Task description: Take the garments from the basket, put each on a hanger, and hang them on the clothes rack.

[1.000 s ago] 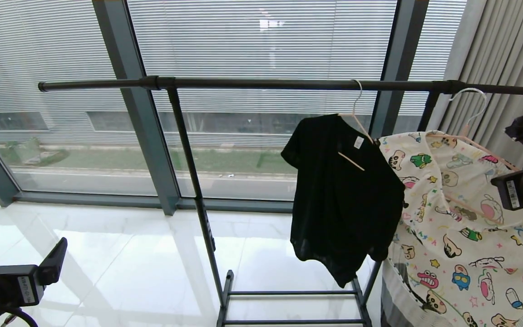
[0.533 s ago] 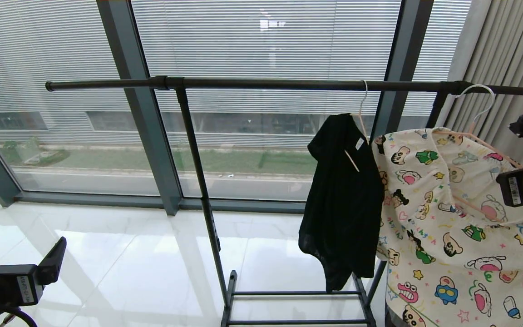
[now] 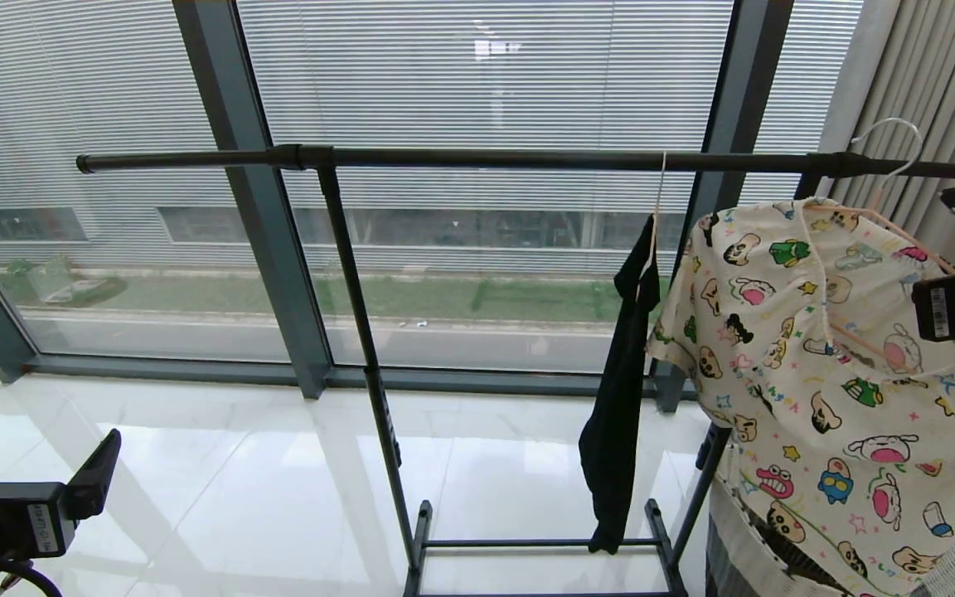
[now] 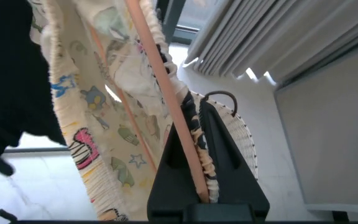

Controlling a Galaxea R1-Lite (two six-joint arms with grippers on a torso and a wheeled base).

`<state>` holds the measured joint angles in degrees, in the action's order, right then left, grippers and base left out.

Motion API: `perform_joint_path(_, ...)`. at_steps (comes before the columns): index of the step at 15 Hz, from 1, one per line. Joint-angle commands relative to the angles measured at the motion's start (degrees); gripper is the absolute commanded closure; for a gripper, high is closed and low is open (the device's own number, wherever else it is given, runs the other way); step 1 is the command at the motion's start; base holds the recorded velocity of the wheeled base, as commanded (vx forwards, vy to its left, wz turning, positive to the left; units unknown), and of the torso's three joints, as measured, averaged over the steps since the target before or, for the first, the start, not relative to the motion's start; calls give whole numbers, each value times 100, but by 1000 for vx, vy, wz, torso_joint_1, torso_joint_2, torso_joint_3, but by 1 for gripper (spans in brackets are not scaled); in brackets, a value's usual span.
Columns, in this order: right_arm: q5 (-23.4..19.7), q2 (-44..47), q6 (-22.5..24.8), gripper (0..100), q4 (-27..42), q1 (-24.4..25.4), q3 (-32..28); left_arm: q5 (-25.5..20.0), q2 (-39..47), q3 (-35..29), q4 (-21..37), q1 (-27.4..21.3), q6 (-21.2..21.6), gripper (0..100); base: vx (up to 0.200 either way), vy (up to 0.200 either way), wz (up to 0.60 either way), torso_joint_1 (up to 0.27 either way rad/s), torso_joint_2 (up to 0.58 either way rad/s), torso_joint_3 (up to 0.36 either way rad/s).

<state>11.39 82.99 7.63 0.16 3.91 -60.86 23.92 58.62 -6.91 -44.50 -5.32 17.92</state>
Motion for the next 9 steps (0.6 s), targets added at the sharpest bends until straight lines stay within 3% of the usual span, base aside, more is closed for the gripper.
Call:
perform_joint_path(1,13,173,-25,100,11,4,-146,-1,0,6,2,-5,1,0,200,0,0,7,7,7)
perform_joint_path(8,13,191,-42,100,11,4,-128,-1,17,14,2,-5,1,0,200,0,0,4,3,-2)
perform_joint_path(9,13,200,-42,100,11,4,-128,-1,17,14,2,-5,1,0,0,0,0,0,0,0)
